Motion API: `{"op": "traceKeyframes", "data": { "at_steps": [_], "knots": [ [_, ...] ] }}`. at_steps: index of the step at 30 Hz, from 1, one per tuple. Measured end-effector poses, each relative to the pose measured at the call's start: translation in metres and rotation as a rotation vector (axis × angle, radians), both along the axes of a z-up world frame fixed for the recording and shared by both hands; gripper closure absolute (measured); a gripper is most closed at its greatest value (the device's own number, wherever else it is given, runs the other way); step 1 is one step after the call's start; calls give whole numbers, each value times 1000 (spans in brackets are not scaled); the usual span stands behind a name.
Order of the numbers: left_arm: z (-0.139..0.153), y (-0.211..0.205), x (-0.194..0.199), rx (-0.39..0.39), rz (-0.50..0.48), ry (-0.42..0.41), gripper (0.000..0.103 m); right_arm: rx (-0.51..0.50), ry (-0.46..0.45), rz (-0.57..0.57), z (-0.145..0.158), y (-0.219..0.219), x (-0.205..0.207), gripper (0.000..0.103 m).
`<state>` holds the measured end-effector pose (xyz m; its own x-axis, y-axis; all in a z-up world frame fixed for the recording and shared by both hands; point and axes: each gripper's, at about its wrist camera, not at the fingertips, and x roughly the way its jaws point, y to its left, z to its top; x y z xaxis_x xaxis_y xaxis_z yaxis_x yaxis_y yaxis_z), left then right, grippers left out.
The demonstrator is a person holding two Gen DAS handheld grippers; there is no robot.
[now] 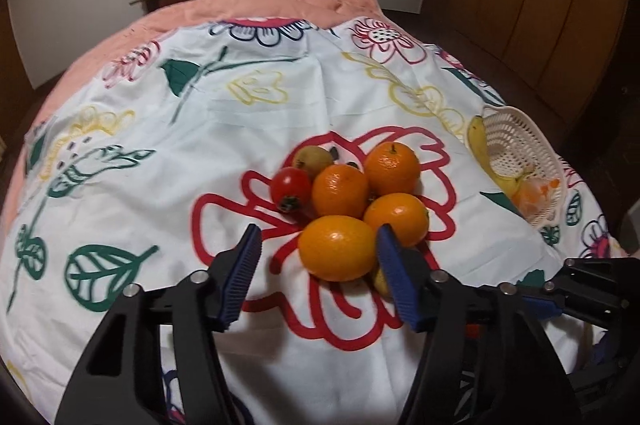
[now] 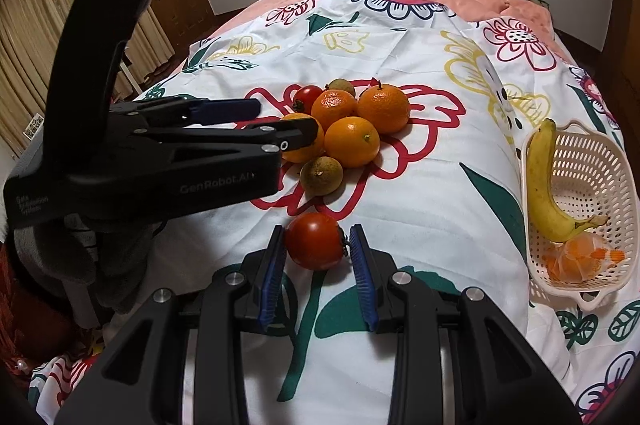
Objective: Organize fruits
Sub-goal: 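Grasp the large orange with the left tool while the right tool holds the tomato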
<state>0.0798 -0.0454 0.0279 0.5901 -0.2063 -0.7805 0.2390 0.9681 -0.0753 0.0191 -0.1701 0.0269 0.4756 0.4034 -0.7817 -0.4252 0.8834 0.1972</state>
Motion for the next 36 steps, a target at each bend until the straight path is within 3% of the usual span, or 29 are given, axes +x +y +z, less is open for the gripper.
{"op": "traceKeyframes", "data": {
  "at_steps": [6,9,10,22,36],
  "knots": [
    [-9,1,6,-64,-49,56,45,4,2,-1,-1,0,0,70],
    [-10,4,7,-94,-56,63,51,5,2,-1,-1,-1,0,70],
    [-11,4,7,-95,-58,62,55,5,2,-1,-1,-1,0,70],
    [-3,5,-12,-43,-16,-14,55,20,-3,-7,-1,-2,-2,70],
    [6,11,-34,-37,39,-90,55,58,-34,-45,12,-16,-2,70]
  ]
}}
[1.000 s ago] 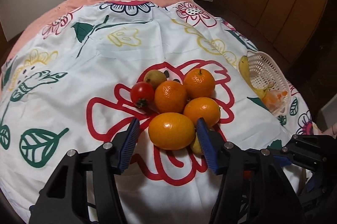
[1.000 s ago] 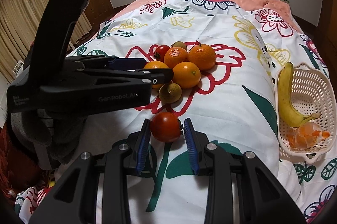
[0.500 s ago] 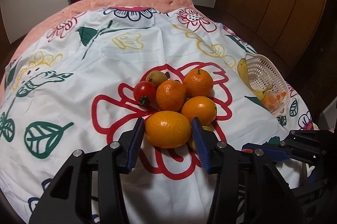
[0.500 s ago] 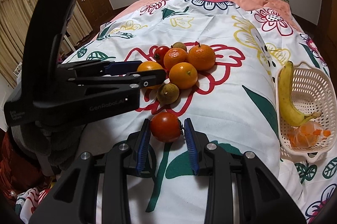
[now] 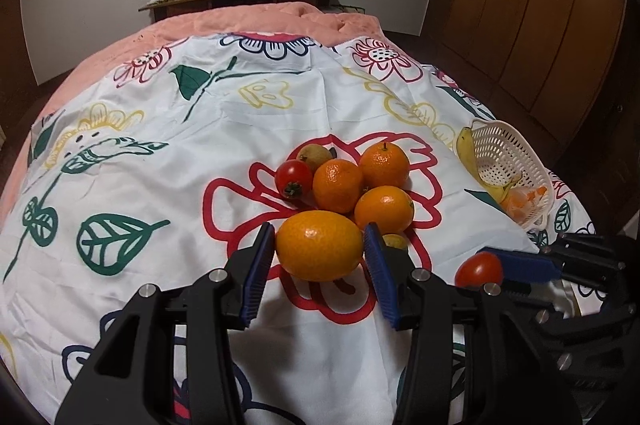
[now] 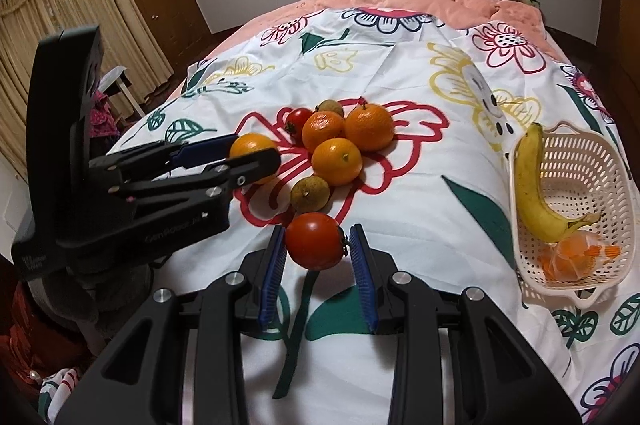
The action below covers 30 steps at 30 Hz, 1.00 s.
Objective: Organize fruits
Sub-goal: 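Grasp the large orange with the left tool while the right tool holds the tomato, then lift the orange toward the basket with the left tool while the right tool carries the tomato there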
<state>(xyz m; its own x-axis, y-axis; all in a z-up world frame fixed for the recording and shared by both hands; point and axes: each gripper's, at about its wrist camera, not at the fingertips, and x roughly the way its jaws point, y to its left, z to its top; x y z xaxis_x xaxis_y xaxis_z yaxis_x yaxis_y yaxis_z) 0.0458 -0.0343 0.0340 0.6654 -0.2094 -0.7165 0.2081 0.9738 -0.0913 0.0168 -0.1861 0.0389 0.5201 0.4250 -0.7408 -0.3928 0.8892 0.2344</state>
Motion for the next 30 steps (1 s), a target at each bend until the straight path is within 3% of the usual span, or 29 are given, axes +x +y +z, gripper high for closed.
{"op": "traceKeyframes", "data": {
  "at_steps": [7,18,30],
  "knots": [
    [2,-2,-4,17,11,-16,55,31,-23,-68,11,-24,3,70],
    [4,-6,-8,41,17,-30,55,54,-62,-273,24,-99,16,70],
    [10,-14,-13,49,1,-37,55,99,-22,-426,9,-158,25,70]
  ]
}}
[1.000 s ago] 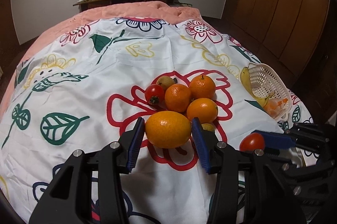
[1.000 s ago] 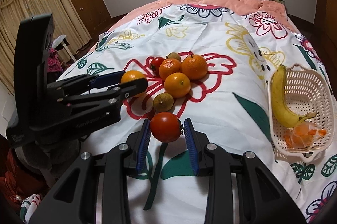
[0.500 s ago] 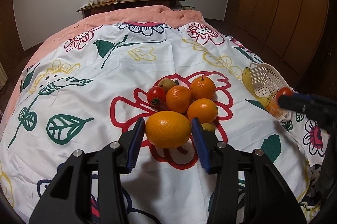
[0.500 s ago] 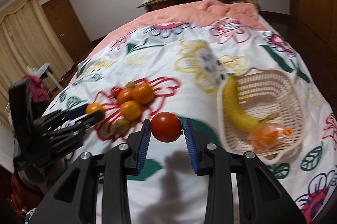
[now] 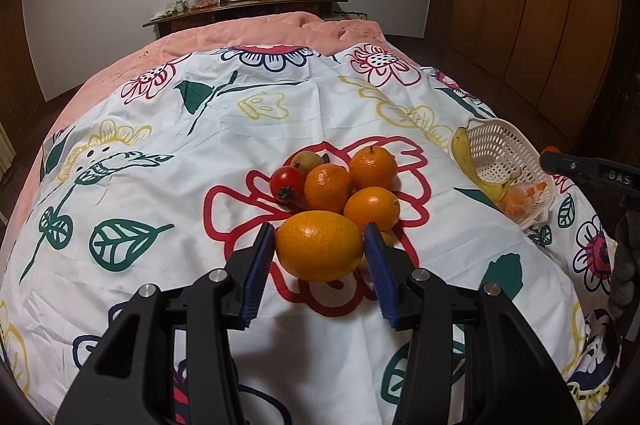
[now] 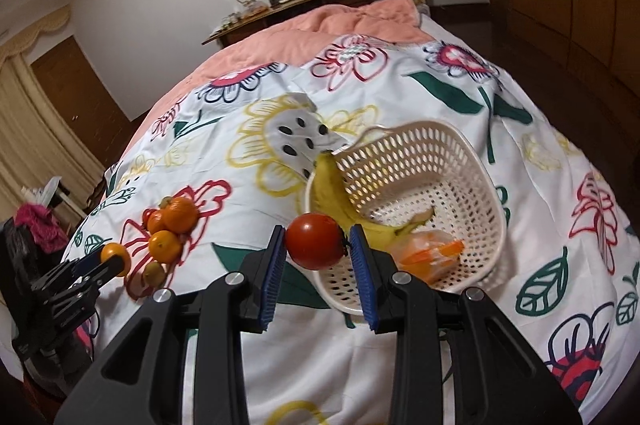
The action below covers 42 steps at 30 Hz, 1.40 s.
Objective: Organize fruits
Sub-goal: 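Lift the orange toward the basket with the left tool while the right tool carries the tomato there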
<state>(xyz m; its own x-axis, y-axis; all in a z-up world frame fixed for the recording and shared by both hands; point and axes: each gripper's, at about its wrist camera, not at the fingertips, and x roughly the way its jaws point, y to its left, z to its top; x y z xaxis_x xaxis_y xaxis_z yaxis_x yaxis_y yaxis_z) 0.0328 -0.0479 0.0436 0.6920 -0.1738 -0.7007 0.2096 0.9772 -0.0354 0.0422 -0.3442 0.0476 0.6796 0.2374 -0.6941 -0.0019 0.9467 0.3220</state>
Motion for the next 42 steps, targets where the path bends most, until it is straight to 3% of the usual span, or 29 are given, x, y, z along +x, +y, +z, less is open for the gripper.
{"op": "traceKeyframes", "data": {
  "at_steps": [10,26,42],
  "knots": [
    [8,-13,-5,8,-20,-11,55,84,69,-34,-27,-16,6,69],
    [22,-28,-3,18,-44,-25,55,128,36,-71,-23,-31,0,68],
    [36,-106,20,55,-209,-31,55,170,3,-138,-26,-64,-7,64]
  ]
}}
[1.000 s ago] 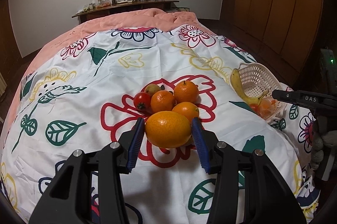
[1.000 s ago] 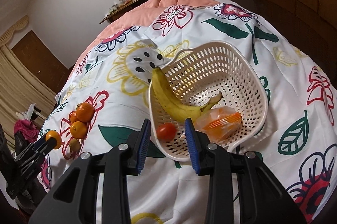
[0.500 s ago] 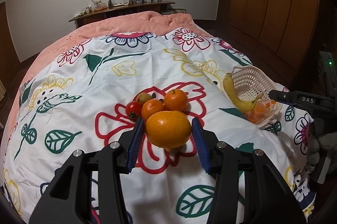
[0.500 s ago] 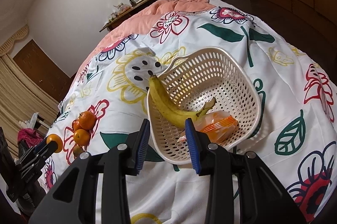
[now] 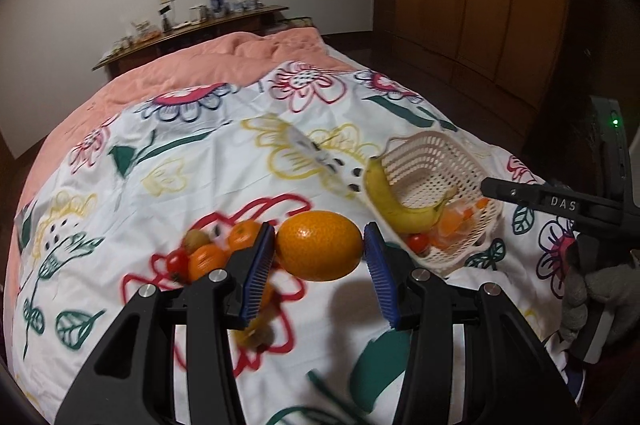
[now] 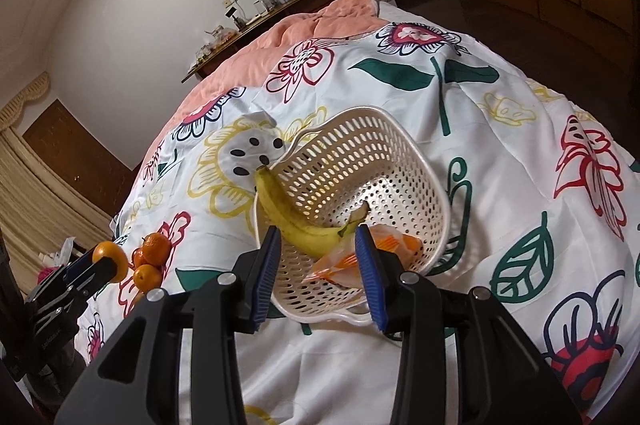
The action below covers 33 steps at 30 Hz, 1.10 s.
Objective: Organize fruits
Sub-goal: 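Lift the orange toward the basket with the left tool while the right tool carries the tomato there, then lower the large orange into the white basket with the left tool and release it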
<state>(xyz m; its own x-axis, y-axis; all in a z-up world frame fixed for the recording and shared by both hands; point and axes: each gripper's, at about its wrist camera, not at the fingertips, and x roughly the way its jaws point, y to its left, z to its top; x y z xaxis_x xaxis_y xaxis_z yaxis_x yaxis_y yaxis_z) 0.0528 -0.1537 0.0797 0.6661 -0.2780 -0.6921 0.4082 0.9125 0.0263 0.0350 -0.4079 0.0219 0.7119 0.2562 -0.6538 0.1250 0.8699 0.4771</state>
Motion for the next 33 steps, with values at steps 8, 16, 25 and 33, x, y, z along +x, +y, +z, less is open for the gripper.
{"op": "traceKeyframes", "data": {
  "at_steps": [8,16,25,33],
  "knots": [
    [-3,-40,25,-20,-73,43,55,22,13,3,-9,-8,2,64],
    [-9,-65,41,-18,-96,68,55,32,40,52,-21,2,8,64],
    [-16,-67,51,-9,-77,84,55,33,66,73,-36,4,18,64],
    [-15,-76,54,-13,-104,78,55,-24,72,10,-36,-11,16,64]
  ]
}}
